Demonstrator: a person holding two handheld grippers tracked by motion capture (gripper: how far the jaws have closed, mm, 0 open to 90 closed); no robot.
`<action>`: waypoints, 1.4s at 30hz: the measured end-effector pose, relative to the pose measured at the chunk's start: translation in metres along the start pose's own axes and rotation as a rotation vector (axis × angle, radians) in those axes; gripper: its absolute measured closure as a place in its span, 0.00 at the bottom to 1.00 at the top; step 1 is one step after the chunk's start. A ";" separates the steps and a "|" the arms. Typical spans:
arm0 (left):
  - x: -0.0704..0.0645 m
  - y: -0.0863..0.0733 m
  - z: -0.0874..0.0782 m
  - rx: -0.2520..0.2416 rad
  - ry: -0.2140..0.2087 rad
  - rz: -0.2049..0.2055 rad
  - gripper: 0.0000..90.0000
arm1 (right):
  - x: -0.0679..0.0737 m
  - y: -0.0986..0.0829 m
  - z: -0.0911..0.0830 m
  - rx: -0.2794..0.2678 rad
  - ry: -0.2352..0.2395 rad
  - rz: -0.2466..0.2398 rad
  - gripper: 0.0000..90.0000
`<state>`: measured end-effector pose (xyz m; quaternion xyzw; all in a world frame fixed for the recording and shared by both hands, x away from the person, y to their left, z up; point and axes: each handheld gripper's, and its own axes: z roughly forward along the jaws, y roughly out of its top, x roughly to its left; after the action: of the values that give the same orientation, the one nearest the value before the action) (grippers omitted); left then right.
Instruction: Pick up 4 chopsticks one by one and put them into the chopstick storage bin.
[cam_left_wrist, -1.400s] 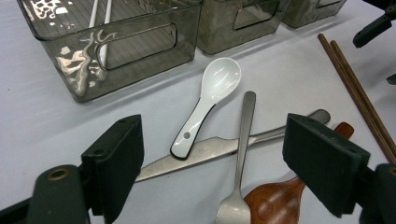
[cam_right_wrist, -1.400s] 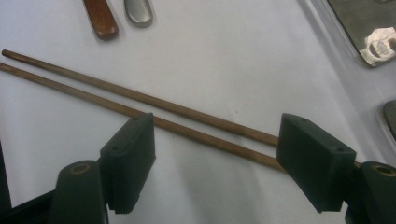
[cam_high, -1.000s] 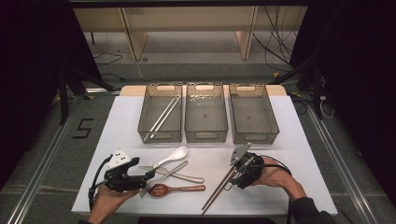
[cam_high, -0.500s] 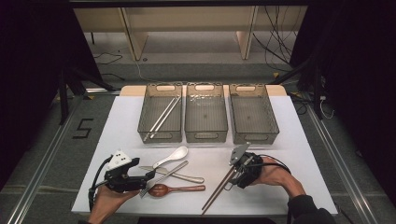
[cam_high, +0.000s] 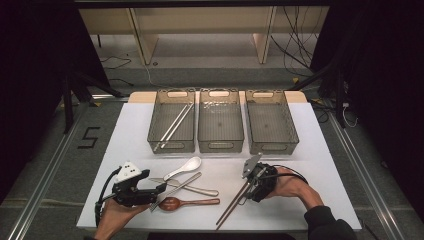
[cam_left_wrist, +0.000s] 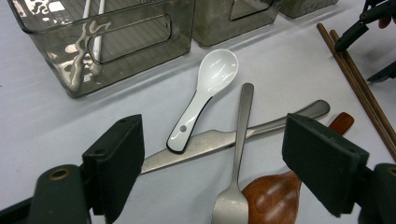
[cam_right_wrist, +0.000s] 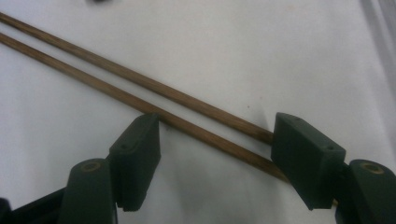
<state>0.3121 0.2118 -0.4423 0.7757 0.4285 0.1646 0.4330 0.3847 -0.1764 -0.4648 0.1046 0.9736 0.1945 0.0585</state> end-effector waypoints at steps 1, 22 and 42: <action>0.000 0.000 0.000 0.000 -0.001 -0.001 0.23 | 0.000 0.001 -0.001 0.013 0.002 -0.007 0.38; -0.001 -0.001 0.000 0.009 -0.003 0.013 0.23 | 0.005 0.007 -0.005 0.124 0.031 -0.035 0.55; -0.002 -0.001 0.002 0.029 -0.008 0.018 0.24 | 0.018 0.018 -0.003 0.240 0.085 -0.170 0.62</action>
<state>0.3116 0.2090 -0.4446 0.7864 0.4224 0.1591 0.4217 0.3698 -0.1572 -0.4562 0.0198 0.9967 0.0755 0.0205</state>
